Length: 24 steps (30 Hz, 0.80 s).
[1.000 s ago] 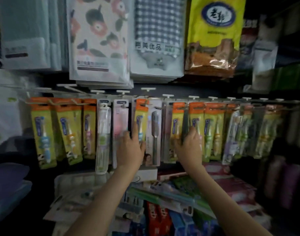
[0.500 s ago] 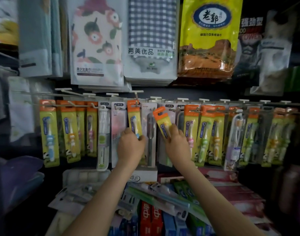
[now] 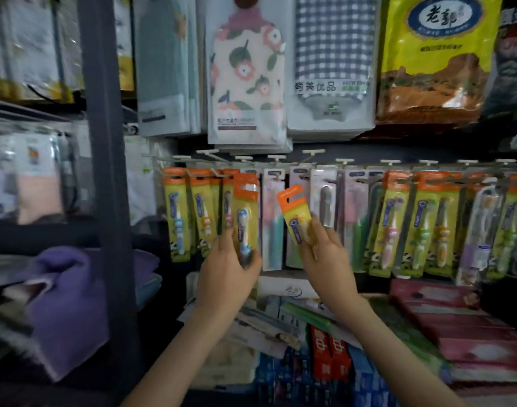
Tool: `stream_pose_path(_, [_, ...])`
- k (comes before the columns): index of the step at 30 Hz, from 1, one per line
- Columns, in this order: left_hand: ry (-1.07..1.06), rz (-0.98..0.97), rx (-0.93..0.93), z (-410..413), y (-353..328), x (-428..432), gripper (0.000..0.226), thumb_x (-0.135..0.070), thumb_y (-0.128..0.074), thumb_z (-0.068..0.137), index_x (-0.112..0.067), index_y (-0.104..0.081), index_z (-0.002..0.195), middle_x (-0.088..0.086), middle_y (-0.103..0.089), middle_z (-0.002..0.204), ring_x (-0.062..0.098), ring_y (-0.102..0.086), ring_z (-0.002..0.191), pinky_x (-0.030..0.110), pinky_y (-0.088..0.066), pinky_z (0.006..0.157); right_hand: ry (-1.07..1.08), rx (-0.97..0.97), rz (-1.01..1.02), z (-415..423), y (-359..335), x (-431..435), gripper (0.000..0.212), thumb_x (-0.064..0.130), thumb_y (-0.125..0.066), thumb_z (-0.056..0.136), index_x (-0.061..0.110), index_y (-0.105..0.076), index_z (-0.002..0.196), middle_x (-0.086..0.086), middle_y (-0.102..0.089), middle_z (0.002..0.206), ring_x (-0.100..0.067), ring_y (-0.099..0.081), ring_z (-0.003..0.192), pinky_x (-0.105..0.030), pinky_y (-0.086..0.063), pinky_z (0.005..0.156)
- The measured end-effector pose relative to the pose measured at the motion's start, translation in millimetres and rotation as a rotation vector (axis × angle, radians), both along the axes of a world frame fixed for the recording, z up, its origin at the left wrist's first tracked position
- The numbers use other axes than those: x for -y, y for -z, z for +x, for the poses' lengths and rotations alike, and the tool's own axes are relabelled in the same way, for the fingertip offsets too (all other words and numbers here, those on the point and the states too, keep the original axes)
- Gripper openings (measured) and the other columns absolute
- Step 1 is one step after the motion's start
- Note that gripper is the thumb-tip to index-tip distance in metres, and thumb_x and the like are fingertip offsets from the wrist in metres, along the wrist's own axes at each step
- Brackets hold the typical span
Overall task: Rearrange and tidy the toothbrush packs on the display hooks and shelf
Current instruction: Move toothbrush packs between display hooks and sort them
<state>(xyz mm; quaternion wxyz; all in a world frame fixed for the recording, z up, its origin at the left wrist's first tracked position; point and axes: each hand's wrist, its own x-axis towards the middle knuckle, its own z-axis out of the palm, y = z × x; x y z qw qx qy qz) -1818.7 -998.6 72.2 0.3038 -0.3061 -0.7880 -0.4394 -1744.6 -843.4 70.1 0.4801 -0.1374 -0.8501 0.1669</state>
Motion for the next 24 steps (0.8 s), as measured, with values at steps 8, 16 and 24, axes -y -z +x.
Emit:
stream_pose_path(8, [-0.041, 0.138, -0.082, -49.9, -14.4, 90.5, 0.055, -0.032, -0.071, 0.079, -0.005, -0.054, 0.124, 0.009, -0.059, 0.109, 0.027, -0.063, 0.091, 0.029, -0.045, 0.072, -0.044, 0.138, 0.112, -88.0, -13.2, 71.0, 0.065, 0.019, -0.042, 0.098, 0.024, -0.004, 0.151, -0.013, -0.052, 0.124, -0.034, -0.058, 0.086, -0.037, -0.046, 0.062])
stream_pose_path(16, [0.054, 0.221, -0.109, -72.8, -19.7, 114.6, 0.052, -0.035, -0.073, 0.076, -0.008, -0.057, 0.118, -0.004, -0.051, 0.098, 0.015, -0.060, 0.079, 0.035, -0.056, 0.066, 0.179, 0.136, 0.149, -126.5, -22.0, 85.1, 0.063, 0.021, -0.043, 0.099, 0.019, -0.007, 0.151, -0.011, -0.055, 0.116, -0.027, -0.059, 0.084, -0.030, -0.040, 0.055])
stream_pose_path(24, [-0.030, 0.053, -0.158, -78.3, -18.5, 113.8, 0.052, -0.034, -0.074, 0.077, -0.005, -0.057, 0.116, 0.009, -0.056, 0.100, 0.028, -0.064, 0.075, 0.025, -0.038, 0.054, 0.186, 0.174, -0.091, -155.1, -38.3, 82.1, 0.062, 0.013, -0.043, 0.096, 0.009, -0.010, 0.148, -0.011, -0.060, 0.094, -0.022, -0.056, 0.073, -0.027, -0.043, 0.054])
